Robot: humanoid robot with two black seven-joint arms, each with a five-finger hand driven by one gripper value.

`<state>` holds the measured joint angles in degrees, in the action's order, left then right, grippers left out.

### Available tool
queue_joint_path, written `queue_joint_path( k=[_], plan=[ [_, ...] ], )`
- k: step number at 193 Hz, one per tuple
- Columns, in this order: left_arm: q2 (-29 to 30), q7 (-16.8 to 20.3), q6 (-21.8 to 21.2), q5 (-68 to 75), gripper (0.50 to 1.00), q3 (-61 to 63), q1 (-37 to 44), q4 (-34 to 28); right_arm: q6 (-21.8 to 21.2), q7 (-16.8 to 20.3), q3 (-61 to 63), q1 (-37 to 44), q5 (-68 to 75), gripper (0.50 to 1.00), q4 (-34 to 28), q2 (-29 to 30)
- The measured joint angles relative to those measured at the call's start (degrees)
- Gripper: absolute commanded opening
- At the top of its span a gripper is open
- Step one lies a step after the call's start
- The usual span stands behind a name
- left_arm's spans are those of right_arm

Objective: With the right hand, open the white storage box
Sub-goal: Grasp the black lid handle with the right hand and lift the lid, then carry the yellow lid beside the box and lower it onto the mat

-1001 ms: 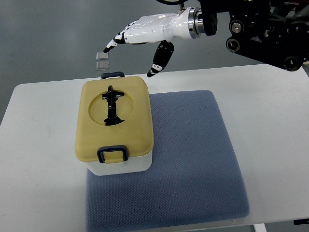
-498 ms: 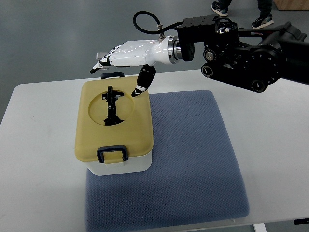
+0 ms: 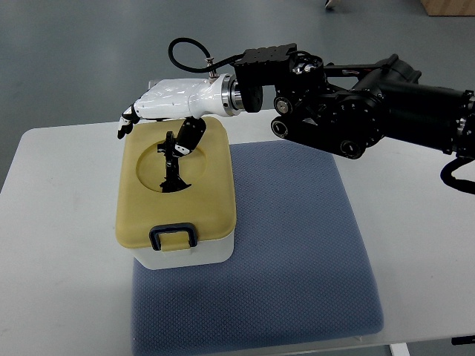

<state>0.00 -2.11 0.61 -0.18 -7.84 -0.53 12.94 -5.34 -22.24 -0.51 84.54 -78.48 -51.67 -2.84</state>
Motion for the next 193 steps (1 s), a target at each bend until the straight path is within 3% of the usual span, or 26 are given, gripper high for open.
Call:
queue_joint_path(
  k=[44, 70, 132, 160, 193],
  plan=[
    [0.0, 0.0, 0.0, 0.0, 1.000, 0.0, 0.1, 0.0, 0.6, -0.1, 0.0, 0.1, -0.7, 0.500, 0.0, -0.2],
    [0.0, 0.0, 0.0, 0.0, 1.000, 0.0, 0.1, 0.0, 0.3, -0.4, 0.4, 2.5, 0.0, 0.500, -2.6, -3.6],
    [0.0, 0.0, 0.0, 0.0, 1.000, 0.2, 0.1, 0.1, -1.9, -1.7, 0.5, 5.7, 0.1, 0.500, -15.2, -23.6],
    [0.0, 0.0, 0.0, 0.1, 1.000, 0.2, 0.1, 0.1, -1.7, -3.0, 0.4, 1.8, -0.6, 0.500, -19.5, -34.0],
    [0.0, 0.0, 0.0, 0.1, 1.000, 0.2, 0.1, 0.0, 0.0, -4.7, 0.3, -4.5, -2.5, 0.500, -20.3, -43.0]
  ],
)
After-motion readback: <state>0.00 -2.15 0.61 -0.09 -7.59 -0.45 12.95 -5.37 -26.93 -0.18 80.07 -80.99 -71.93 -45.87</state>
